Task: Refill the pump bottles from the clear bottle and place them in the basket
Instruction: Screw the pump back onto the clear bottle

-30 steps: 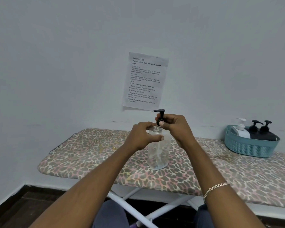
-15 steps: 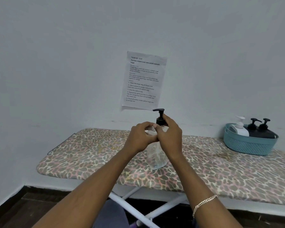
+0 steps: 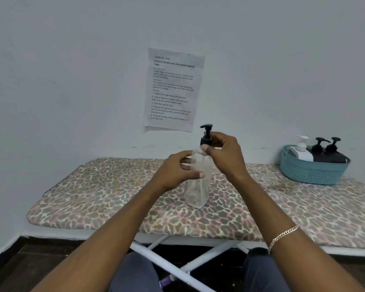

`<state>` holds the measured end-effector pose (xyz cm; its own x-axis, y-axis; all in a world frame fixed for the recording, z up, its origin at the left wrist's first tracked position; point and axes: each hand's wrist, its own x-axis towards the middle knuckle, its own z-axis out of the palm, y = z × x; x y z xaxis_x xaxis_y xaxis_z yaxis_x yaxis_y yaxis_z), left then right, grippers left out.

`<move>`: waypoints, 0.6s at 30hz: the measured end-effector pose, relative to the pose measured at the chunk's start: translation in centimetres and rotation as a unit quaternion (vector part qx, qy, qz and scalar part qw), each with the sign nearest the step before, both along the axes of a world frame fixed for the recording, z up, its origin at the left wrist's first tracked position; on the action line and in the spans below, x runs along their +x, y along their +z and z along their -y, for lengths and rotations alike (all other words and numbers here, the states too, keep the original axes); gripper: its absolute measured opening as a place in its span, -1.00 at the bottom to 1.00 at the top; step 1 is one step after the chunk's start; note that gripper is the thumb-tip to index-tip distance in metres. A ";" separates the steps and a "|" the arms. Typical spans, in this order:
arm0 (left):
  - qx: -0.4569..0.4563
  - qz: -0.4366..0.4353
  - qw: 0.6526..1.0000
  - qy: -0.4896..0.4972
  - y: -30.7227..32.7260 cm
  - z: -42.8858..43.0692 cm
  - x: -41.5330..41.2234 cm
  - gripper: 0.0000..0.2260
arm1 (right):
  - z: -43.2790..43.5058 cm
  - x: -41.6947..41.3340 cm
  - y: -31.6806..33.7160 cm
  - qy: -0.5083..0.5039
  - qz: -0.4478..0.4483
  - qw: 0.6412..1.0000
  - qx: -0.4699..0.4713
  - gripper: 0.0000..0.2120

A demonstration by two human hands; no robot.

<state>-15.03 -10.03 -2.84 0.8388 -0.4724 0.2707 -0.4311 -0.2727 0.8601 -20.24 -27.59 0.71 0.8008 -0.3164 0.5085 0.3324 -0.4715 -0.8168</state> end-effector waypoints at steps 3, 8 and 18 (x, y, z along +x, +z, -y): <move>-0.001 -0.012 0.999 -0.033 0.0 1.6 1.3 -0.25 | 1.7 0.7 0.5 0.001 0.000 1.000 -0.006 -0.68; -0.009 -0.022 0.998 -0.057 0.6 5.3 3.2 -0.06 | 5.0 1.3 2.0 0.009 -0.002 0.999 -0.031 -0.69; -0.027 -0.017 0.997 -0.069 1.0 18.3 6.6 -0.09 | 15.5 3.1 4.4 -0.036 -0.037 0.996 -0.074 -0.66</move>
